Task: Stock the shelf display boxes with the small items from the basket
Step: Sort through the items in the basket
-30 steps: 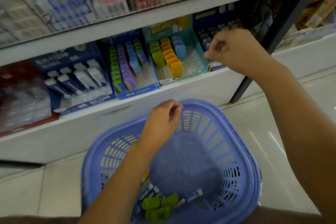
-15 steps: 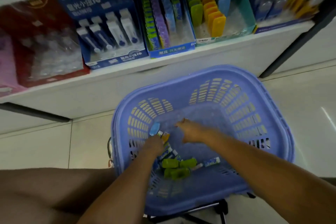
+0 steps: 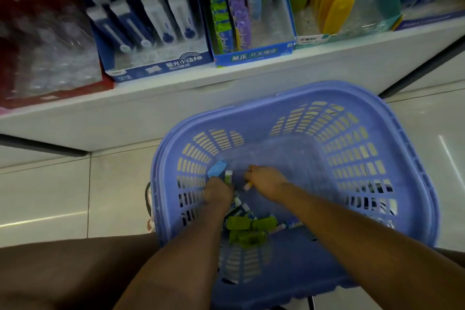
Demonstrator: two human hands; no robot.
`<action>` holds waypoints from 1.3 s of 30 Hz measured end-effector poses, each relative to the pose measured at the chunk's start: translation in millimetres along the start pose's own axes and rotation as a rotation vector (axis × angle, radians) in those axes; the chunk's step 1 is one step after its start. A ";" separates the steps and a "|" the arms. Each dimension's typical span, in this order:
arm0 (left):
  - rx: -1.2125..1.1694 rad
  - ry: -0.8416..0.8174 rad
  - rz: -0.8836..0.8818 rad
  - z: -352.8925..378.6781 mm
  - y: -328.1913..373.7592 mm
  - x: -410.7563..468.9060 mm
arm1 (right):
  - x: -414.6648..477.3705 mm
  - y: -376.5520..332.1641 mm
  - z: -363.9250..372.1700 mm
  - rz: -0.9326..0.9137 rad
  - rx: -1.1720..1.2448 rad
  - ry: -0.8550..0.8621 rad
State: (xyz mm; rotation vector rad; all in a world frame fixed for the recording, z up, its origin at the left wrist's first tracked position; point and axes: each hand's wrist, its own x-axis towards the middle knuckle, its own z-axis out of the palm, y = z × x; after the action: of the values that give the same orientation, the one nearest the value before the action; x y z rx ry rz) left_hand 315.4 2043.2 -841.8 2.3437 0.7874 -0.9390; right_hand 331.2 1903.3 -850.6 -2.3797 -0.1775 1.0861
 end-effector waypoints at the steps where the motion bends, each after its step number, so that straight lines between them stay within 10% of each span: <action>1: 0.000 0.007 0.010 0.3 1.3 -1.7 | -0.4 6.9 -5.7 0.029 0.004 -0.004; 15: -0.401 -0.328 0.247 -28.0 82.6 -41.4 | -71.2 11.0 -158.5 -0.184 0.726 -0.301; 26: -0.663 -0.500 0.680 -67.9 201.4 -149.8 | -191.5 62.1 -290.1 -0.364 0.862 0.447; 32: -0.856 -0.463 0.784 -82.2 233.2 -184.9 | -195.3 96.6 -352.9 -0.199 0.458 1.057; 39: -1.033 -0.513 0.712 -98.3 244.2 -188.8 | -178.9 109.7 -388.2 -0.079 -0.079 1.152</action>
State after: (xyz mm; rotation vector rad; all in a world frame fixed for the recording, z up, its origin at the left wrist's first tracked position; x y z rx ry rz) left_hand 409.3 1868.6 -585.7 1.2190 0.1034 -0.5453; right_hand 486.9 1597.0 -573.7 -2.6359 0.1027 -0.4238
